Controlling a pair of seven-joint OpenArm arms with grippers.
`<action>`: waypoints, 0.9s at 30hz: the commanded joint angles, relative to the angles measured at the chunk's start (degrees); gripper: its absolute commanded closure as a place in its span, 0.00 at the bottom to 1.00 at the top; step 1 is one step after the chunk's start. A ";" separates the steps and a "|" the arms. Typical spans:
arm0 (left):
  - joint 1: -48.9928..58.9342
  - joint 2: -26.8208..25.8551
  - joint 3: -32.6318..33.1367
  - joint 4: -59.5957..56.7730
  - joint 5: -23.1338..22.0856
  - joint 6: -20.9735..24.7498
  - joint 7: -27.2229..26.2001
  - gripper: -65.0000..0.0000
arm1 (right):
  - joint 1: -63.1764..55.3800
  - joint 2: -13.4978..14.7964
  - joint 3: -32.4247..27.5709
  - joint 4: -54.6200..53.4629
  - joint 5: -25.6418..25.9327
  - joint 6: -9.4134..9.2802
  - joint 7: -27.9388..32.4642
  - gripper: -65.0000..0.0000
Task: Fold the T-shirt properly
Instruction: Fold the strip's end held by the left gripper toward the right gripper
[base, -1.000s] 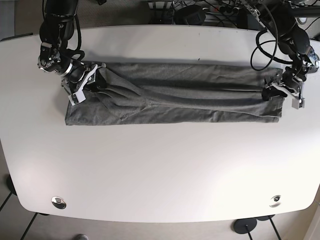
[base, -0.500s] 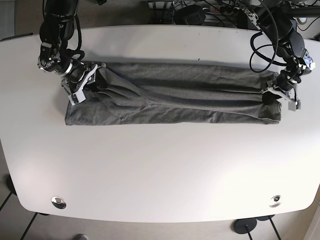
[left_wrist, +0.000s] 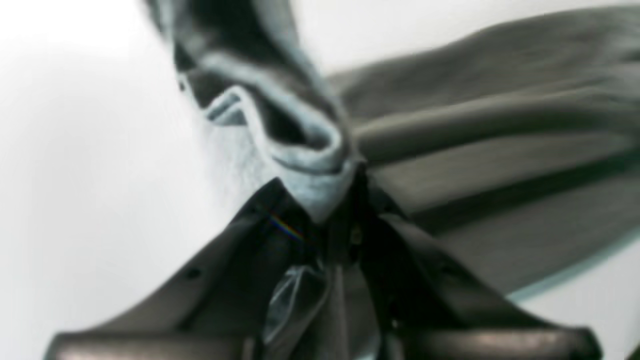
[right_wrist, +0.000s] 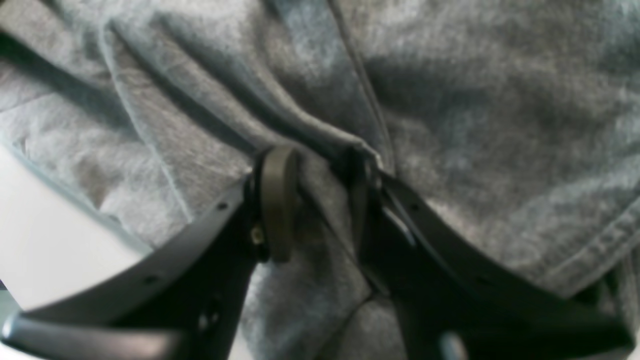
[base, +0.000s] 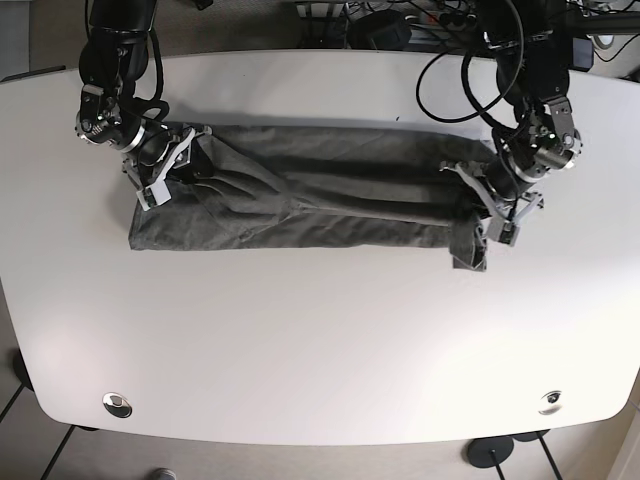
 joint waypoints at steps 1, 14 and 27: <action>-0.19 2.28 2.80 0.59 -0.66 2.95 -0.54 0.99 | -0.37 -0.73 0.10 -0.04 -2.17 -0.07 -2.63 0.72; -6.96 6.59 16.16 -12.77 -0.58 6.12 -0.63 0.75 | -0.28 -2.49 -0.16 0.13 -2.17 -0.33 -2.63 0.72; -13.90 6.59 36.73 -9.61 -0.75 18.07 -0.63 0.52 | -0.37 -2.67 0.10 0.31 -2.17 -0.51 -2.63 0.72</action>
